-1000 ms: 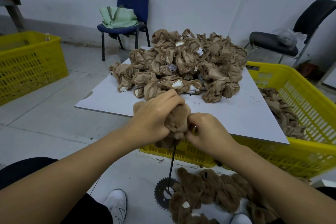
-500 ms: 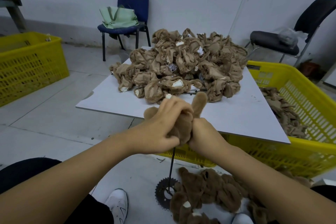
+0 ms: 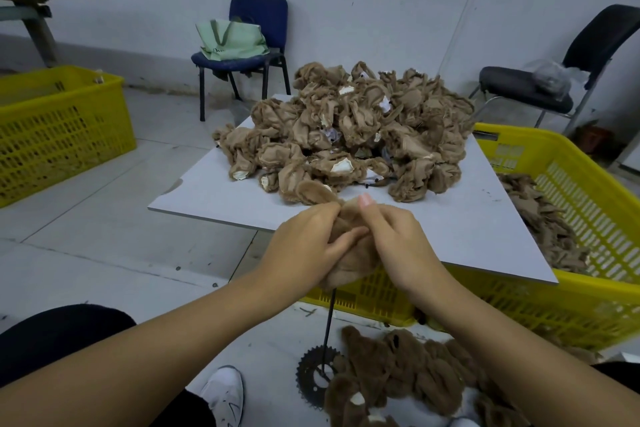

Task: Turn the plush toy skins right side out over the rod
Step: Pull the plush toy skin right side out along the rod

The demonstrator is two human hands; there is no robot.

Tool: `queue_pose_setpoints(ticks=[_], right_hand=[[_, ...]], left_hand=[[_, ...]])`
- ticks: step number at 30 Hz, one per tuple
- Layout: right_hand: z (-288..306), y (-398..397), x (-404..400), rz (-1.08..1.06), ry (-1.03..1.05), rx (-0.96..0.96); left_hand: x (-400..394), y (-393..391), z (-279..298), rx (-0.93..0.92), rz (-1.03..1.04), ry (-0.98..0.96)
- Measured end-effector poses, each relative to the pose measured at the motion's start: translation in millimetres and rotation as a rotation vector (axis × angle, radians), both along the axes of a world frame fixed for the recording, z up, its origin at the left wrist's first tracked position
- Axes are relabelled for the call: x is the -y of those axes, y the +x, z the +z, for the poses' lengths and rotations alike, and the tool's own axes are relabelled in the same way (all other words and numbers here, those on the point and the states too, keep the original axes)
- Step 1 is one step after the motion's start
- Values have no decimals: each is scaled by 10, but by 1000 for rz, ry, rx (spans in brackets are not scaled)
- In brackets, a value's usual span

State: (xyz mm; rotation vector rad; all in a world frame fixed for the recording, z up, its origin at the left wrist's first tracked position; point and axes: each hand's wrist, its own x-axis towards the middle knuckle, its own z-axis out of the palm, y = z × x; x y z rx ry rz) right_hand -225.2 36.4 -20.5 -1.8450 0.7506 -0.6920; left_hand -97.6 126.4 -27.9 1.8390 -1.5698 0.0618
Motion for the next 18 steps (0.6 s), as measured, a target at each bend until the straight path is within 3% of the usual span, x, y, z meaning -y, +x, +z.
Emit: queue_pose_setpoints(ticks=[2,4,8,14,18], right_hand=[[-9,19,-39,6,-44,80],[9,64,-34,-16,52,201],[84,113,43,-1,221,238],[-12,157,13,21,427,144],[-68,157,-24,-15,449,126]], left_hand=[[30,-44,18,-26,-8,-89],[83,-65,58,-3,-17,-166],[220,-10,99,4,-24,-137],[237,-125,-241,-321,-18,-87],[219,-210,-451,-532,-5,-94]])
